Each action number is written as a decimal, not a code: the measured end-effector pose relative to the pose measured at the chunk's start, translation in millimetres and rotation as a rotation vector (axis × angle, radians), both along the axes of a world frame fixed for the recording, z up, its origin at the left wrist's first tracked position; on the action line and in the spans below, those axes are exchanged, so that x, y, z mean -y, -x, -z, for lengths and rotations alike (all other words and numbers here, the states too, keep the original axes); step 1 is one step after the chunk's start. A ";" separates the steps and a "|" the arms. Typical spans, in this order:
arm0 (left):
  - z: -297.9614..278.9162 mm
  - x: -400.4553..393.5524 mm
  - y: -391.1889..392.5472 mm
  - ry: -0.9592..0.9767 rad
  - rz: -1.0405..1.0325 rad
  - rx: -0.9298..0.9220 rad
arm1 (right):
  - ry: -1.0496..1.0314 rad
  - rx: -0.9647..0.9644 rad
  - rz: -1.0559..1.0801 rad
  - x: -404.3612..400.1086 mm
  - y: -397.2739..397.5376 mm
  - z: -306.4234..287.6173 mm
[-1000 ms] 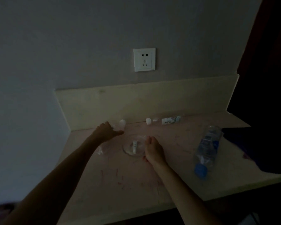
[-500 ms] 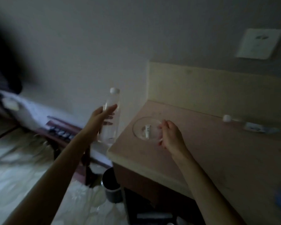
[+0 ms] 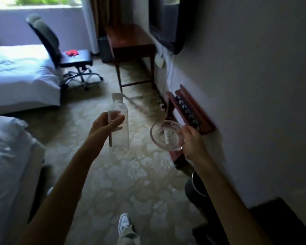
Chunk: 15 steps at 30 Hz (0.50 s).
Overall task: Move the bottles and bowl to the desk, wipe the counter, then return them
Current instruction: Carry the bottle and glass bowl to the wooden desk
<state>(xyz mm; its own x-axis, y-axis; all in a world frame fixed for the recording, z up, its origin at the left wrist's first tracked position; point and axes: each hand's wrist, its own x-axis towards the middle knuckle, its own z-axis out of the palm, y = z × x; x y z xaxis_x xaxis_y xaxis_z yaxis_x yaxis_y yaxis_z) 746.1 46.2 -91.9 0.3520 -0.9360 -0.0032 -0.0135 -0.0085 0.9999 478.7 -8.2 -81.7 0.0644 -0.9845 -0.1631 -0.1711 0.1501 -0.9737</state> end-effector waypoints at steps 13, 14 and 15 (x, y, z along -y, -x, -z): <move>49.5 104.5 -243.7 -0.083 -0.223 0.009 | -0.083 -0.190 -0.224 156.8 -256.2 59.3; 51.4 117.9 -255.6 -0.085 -0.234 0.002 | -0.081 -0.204 -0.236 171.9 -267.2 60.7; 54.7 133.7 -267.4 -0.085 -0.248 -0.010 | -0.071 -0.218 -0.246 189.8 -278.8 63.1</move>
<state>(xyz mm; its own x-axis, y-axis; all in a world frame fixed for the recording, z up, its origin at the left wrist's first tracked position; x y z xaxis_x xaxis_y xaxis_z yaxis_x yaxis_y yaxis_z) 1013.5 -87.5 -146.6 0.5703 -0.8172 -0.0827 0.0096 -0.0941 0.9955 757.6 -198.0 -144.8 0.2547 -0.9294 -0.2671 -0.4135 0.1450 -0.8989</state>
